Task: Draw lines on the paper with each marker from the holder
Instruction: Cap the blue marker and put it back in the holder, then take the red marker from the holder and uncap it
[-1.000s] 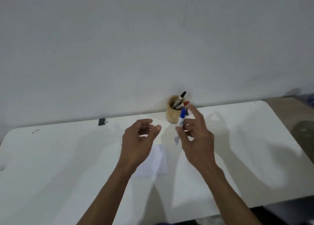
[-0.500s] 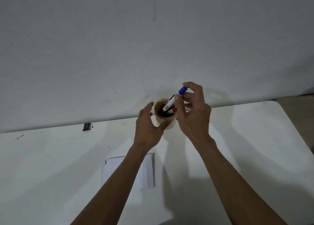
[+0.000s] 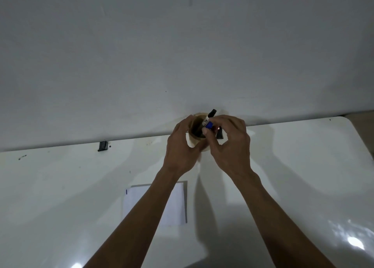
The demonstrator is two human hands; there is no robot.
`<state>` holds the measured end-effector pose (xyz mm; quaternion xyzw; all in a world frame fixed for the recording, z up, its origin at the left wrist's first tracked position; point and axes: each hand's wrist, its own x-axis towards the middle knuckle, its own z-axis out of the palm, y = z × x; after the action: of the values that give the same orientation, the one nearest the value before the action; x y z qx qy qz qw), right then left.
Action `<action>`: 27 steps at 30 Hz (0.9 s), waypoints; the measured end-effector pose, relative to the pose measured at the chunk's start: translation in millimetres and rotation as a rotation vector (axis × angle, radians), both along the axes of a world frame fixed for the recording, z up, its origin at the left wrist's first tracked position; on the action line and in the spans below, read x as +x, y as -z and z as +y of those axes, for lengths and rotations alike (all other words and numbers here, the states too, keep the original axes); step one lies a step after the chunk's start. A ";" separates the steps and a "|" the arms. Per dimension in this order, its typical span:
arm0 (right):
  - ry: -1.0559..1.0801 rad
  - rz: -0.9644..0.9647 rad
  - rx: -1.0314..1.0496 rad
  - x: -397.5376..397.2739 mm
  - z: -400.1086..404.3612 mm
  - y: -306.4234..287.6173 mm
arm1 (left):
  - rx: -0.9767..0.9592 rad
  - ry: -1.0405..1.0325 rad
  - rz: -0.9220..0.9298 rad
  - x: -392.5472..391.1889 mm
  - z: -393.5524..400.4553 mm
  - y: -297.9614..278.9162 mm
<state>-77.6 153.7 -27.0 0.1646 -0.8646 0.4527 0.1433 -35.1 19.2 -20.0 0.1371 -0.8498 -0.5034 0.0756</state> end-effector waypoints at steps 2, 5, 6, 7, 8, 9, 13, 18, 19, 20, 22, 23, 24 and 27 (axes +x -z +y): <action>-0.011 -0.028 -0.016 0.8 3.4 1.2 | 0.000 0.002 -0.007 -0.4 -0.5 1.5; -0.018 -0.020 -0.009 0.3 9.3 4.3 | -0.007 0.004 -0.009 -0.5 -0.2 -0.1; -0.012 -0.020 -0.006 -0.4 10.3 5.0 | -0.004 0.006 0.000 -0.8 0.4 -0.7; -0.007 -0.025 -0.005 -1.3 10.9 5.1 | 0.000 0.008 0.009 -1.1 1.0 -0.9; -0.009 -0.035 -0.004 -2.5 11.0 5.0 | 0.008 0.007 0.013 -1.1 1.3 -0.3; -0.015 -0.045 -0.001 -3.5 11.0 4.4 | 0.021 0.004 0.017 -1.1 1.9 0.1; -0.043 -0.078 -0.021 -6.3 11.7 -1.2 | 0.028 0.009 0.028 -0.1 2.2 0.7; 0.000 -0.187 -0.166 -8.5 15.7 -28.4 | 0.017 -0.006 -0.015 1.0 1.4 -0.3; 0.007 -0.198 -0.205 -9.3 17.5 -36.4 | 0.023 -0.006 -0.017 1.4 1.8 0.6; 0.016 -0.200 -0.246 -10.2 19.5 -44.9 | 0.022 -0.004 -0.017 1.6 2.2 1.1; 0.041 -0.184 -0.329 -10.5 24.0 -62.6 | 0.010 0.000 -0.008 1.7 3.0 1.0; 0.055 -0.172 -0.380 -10.0 26.1 -71.4 | 0.007 0.001 -0.008 1.6 3.4 -0.4; 0.068 -0.158 -0.435 -8.8 27.7 -79.8 | 0.000 0.002 -0.014 1.5 3.0 -0.7; 0.090 -0.099 -0.545 -1.0 31.4 -101.0 | -0.031 0.018 -0.088 3.6 -2.0 0.4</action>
<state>-78.6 185.1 74.0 0.0593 -0.7232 0.6693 0.1599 -31.5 17.2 -20.4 0.1503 -0.8612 -0.4842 0.0359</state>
